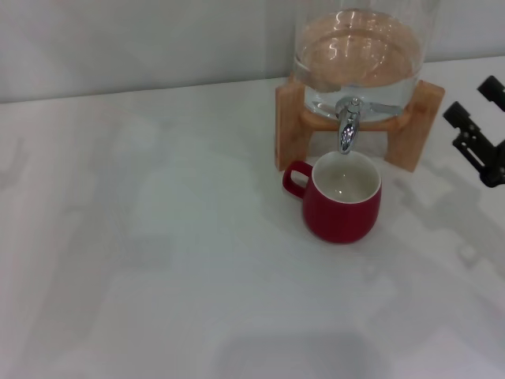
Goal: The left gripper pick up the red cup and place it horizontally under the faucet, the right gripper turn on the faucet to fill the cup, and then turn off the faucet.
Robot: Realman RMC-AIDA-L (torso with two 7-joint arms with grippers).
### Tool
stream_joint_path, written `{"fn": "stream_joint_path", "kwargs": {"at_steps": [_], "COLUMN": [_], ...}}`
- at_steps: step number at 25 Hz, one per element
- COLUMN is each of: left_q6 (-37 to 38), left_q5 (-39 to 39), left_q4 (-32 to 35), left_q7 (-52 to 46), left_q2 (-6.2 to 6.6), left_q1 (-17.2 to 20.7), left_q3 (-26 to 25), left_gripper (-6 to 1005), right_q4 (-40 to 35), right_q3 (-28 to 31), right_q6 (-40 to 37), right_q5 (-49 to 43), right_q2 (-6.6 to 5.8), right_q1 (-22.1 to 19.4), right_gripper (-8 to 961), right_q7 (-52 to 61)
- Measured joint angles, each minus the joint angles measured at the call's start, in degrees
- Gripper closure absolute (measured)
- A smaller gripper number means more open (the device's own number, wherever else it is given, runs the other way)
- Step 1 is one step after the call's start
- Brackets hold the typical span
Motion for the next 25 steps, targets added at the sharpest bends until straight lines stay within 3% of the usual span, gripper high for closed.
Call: {"fn": "stream_joint_path", "kwargs": {"at_steps": [6, 25], "left_q6": [-1.3, -2.6], "left_q5": [0.3, 0.5], "left_q4": [0.2, 0.3], "left_q7": [-0.1, -0.3], "left_q2": [0.00, 0.00], "left_q1": [0.6, 1.5], "left_q3": [0.3, 1.4], "left_gripper": [131, 136], "right_q4": [-0.1, 0.5], "right_q3": [-0.1, -1.3], "right_q6": [-3.2, -9.7], "right_q5": [-2.5, -4.7], "right_q2": [0.30, 0.55], "right_q1": [2.7, 5.7], "right_gripper": [348, 348], "right_q7": [0.0, 0.0]}}
